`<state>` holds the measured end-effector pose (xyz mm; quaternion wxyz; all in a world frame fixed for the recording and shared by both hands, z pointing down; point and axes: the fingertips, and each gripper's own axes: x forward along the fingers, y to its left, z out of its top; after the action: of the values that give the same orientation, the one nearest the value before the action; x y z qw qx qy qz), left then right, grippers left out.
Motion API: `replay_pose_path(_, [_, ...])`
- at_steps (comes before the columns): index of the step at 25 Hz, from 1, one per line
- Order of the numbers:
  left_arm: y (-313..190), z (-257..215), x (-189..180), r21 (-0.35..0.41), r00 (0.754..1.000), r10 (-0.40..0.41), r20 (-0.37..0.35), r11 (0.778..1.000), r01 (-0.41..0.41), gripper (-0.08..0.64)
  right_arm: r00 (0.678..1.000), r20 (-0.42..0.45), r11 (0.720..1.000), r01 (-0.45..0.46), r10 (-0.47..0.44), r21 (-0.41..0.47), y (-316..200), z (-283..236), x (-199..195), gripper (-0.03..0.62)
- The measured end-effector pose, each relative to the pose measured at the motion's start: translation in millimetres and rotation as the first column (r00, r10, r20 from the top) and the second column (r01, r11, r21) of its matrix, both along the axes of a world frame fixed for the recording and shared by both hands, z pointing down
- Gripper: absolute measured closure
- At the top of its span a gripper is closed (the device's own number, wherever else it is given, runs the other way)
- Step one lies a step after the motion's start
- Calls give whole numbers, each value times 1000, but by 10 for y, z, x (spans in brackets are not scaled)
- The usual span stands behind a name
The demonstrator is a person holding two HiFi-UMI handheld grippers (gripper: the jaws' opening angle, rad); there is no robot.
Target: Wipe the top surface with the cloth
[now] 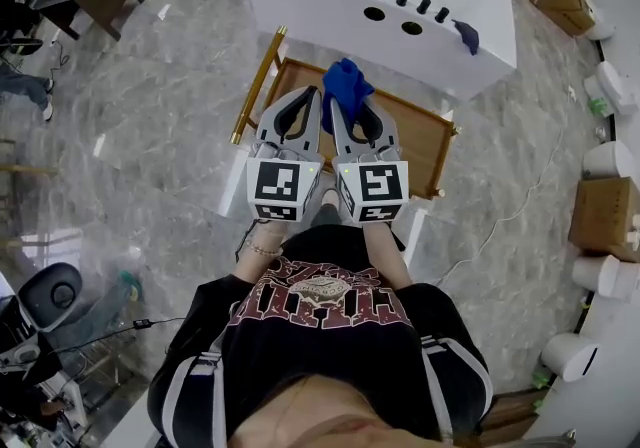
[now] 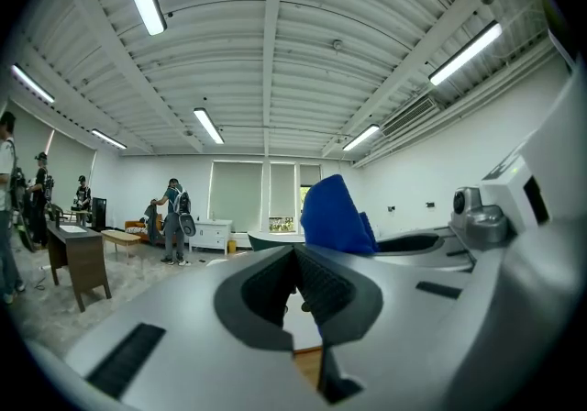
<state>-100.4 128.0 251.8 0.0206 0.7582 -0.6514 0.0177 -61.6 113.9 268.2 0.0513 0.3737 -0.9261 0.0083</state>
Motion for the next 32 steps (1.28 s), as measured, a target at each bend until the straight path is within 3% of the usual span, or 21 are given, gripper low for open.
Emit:
replay_pose_path(7, [-536,18,76,-17,999,-48,20,999,48,512,998,18,998,62,-62,0,-588,-17,50,503])
replay_pose_path(17, [-879,173,81,-51,993,-112,39,992,114,512,989,30,989,145,-144,-40,-913,150,10,503])
replay_pose_path(23, [-1029,210,88,-64,996,-75,44,995,77,512,994,30,993,103,-102,-53,-1052,193,48,503])
replay_pose_path(32, [-1396,211,-67,-42,998,68,16,997,-67,512,999,12,998,-49,50,-47,-1395,225,-70,503])
